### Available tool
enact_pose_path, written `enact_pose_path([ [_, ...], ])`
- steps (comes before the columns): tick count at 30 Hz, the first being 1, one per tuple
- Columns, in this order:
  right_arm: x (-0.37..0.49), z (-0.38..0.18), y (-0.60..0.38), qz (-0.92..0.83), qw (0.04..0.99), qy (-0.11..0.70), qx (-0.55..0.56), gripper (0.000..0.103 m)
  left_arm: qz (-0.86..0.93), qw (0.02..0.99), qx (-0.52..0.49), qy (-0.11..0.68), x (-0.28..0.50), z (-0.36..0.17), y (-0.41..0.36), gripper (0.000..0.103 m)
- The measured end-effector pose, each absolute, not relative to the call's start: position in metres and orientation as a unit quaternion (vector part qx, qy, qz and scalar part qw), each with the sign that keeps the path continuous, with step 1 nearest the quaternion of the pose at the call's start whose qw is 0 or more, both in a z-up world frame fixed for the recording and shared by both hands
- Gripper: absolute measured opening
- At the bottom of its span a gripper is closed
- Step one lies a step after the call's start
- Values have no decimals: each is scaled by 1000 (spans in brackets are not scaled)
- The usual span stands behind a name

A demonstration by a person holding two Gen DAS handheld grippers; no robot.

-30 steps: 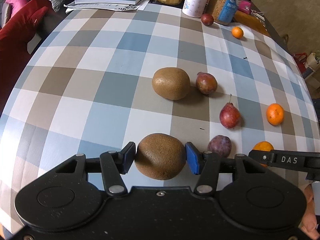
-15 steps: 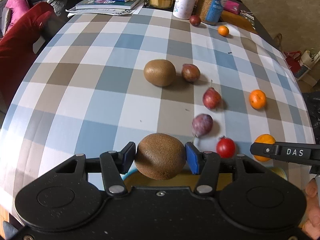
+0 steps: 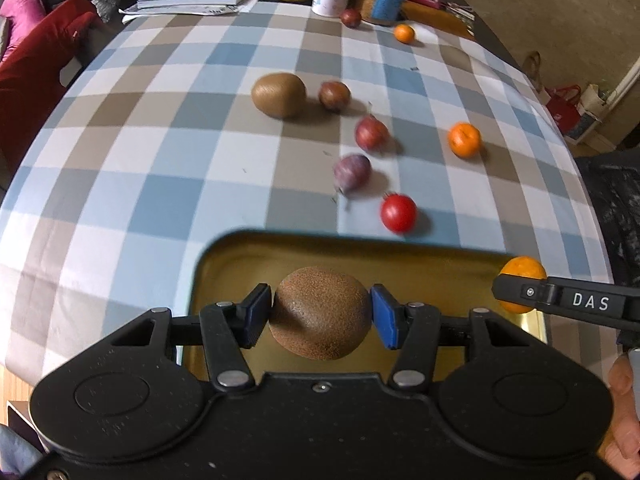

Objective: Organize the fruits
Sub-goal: 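Carry the kiwi and mandarin back over the gold tray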

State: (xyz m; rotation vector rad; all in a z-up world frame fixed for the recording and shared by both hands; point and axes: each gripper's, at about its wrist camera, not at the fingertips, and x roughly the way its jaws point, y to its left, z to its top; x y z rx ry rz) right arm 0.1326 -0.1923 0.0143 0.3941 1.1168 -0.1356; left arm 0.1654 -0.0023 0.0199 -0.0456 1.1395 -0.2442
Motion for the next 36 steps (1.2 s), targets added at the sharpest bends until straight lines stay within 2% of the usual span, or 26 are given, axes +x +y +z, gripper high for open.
enact_pose_path([
  [19,76,-1,-213,-98,801,558,192,39,-116,809,-14,576,129,-2,-16,59],
  [36,115,9,-210,-86,801,565,178,39,-72,809,-30,583,167,-4,8,59],
])
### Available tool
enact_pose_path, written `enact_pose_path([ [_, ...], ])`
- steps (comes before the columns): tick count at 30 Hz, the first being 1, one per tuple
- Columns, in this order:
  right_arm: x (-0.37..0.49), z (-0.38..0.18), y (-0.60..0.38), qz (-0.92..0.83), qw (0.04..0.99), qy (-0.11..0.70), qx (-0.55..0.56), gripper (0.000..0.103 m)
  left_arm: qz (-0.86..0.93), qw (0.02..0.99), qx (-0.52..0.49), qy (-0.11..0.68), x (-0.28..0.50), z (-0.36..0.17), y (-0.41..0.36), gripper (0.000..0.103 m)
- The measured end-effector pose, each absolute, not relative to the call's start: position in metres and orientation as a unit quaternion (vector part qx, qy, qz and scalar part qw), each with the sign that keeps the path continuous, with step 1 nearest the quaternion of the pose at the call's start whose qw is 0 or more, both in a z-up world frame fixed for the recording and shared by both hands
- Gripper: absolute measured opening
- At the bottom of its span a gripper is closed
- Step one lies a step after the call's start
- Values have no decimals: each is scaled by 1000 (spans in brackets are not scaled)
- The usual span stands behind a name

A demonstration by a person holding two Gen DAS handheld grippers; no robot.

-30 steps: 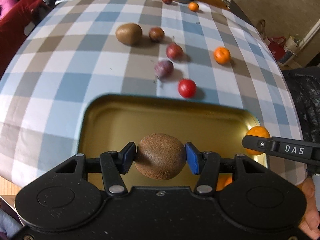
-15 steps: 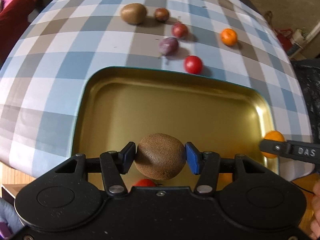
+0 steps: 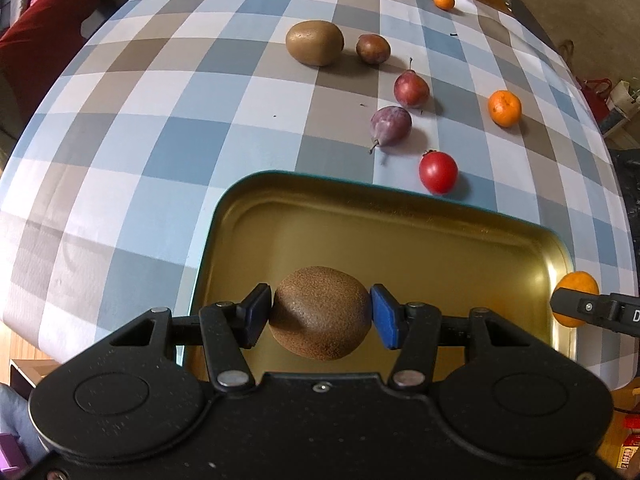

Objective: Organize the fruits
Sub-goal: 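Carry the kiwi and mandarin back over the gold tray, then open both tools to drop the kiwi and mandarin into the tray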

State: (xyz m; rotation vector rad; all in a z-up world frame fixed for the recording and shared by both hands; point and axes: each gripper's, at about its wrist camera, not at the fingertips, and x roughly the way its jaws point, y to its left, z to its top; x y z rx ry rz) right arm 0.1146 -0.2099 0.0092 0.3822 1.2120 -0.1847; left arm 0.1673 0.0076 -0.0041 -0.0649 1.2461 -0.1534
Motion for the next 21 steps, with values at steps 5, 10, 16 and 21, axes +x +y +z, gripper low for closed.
enact_pose_path([
  [5,120,9,-206,-78,799,569,174,39,-81,801,-33,592,171,-7,5,59],
  [10,121,3,-202,-72,791,582,173,39,-89,792,-38,603,171,-12,2,59],
  [16,122,0,-202,-58,782,593,180,40,-109,791,-59,599,169,-7,5,59],
  [21,121,6,-201,-47,787,586,185,40,-107,802,-46,586,167,2,1,59],
])
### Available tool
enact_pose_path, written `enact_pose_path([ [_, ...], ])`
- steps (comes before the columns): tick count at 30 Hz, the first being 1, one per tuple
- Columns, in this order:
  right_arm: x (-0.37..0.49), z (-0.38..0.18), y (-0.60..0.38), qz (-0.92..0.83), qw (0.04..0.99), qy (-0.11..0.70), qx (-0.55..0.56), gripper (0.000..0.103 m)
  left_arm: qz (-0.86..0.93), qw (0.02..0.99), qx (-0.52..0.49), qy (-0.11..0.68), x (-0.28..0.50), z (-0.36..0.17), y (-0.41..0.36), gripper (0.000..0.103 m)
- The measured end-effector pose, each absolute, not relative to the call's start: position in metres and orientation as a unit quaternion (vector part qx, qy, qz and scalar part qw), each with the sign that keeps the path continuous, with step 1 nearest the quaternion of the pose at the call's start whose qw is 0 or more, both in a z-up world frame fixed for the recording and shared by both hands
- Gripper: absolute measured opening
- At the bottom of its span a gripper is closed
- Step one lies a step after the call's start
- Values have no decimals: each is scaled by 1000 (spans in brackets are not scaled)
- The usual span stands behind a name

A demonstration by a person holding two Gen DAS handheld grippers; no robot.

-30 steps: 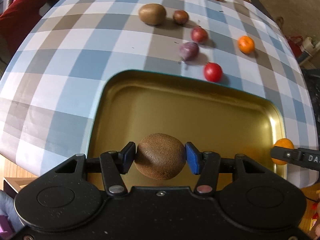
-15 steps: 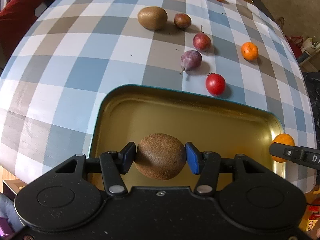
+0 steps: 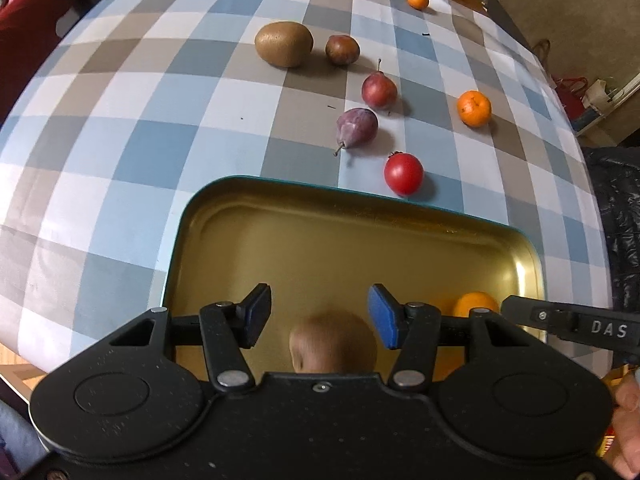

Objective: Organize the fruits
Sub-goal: 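Open both tools to drop the kiwi and mandarin into the tray, then move both open tools away from the tray toward the remaining fruits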

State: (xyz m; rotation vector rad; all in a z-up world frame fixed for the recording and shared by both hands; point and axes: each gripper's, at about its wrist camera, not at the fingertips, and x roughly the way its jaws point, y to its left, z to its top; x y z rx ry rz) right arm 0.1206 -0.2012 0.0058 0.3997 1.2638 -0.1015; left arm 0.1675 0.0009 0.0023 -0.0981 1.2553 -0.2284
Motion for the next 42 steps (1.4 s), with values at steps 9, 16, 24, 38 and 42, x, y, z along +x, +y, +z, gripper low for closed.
enact_pose_path([
  [9,119,4,-200,-48,786,589,183,40,-101,798,-36,593,165,-4,-2,59],
  [16,119,1,-201,-52,784,592,179,40,-89,801,-24,591,163,-4,-3,59],
  [24,120,0,-200,-51,777,605,167,40,-79,802,9,592,164,1,2,59],
  [38,131,3,-200,-36,747,646,155,40,-85,788,60,606,157,10,7,60],
  [42,130,6,-199,-20,730,665,156,40,-88,781,73,613,157,13,6,60],
])
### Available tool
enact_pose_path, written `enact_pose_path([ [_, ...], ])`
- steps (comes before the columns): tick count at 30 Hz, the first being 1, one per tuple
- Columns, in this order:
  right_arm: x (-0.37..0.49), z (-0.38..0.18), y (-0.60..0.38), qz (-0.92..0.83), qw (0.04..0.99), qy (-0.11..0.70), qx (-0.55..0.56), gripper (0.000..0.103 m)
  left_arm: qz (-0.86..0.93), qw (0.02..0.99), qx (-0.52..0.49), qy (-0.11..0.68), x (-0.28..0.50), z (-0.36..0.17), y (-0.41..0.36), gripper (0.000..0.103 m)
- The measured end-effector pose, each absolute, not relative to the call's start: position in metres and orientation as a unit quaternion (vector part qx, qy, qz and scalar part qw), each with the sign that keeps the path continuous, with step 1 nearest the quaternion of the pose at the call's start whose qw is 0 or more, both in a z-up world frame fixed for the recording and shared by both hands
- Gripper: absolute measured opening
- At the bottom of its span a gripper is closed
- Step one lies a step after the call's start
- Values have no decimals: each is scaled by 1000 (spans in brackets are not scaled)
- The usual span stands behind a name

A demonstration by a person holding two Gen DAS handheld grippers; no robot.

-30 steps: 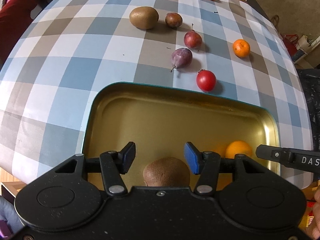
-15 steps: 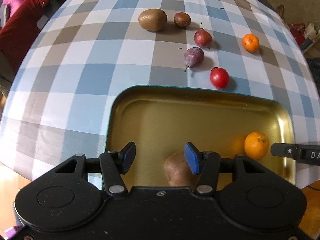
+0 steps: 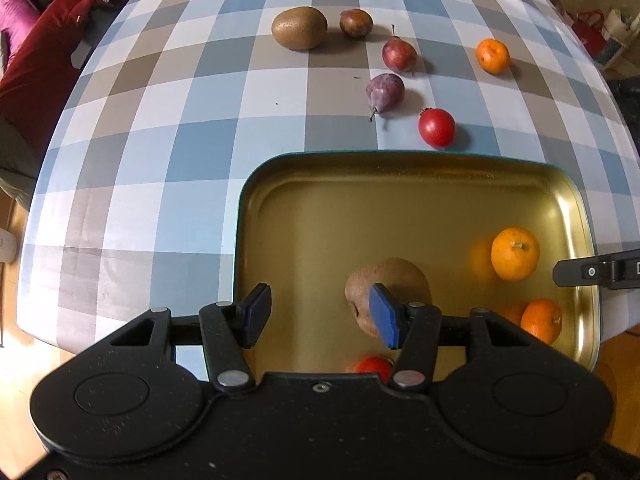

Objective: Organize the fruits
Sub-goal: 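Move both open tools away from the tray toward the remaining fruits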

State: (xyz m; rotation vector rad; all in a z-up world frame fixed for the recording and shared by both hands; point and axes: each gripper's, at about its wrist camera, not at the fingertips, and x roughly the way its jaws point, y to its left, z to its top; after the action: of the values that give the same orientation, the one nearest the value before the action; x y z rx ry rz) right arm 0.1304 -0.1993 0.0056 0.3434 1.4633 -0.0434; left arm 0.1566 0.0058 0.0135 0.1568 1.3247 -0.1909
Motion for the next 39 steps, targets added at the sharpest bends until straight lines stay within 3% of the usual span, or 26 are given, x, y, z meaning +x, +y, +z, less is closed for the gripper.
enact_pose_path([
  [14,139,14,-198,4,655,743,135,39,-123,728,111,665,166,16,-12,60],
  [25,157,31,-185,6,654,753,66,39,-143,696,110,695,188,21,-18,60],
  [39,207,28,-192,0,680,729,85,39,-103,784,112,601,254,46,-18,60],
])
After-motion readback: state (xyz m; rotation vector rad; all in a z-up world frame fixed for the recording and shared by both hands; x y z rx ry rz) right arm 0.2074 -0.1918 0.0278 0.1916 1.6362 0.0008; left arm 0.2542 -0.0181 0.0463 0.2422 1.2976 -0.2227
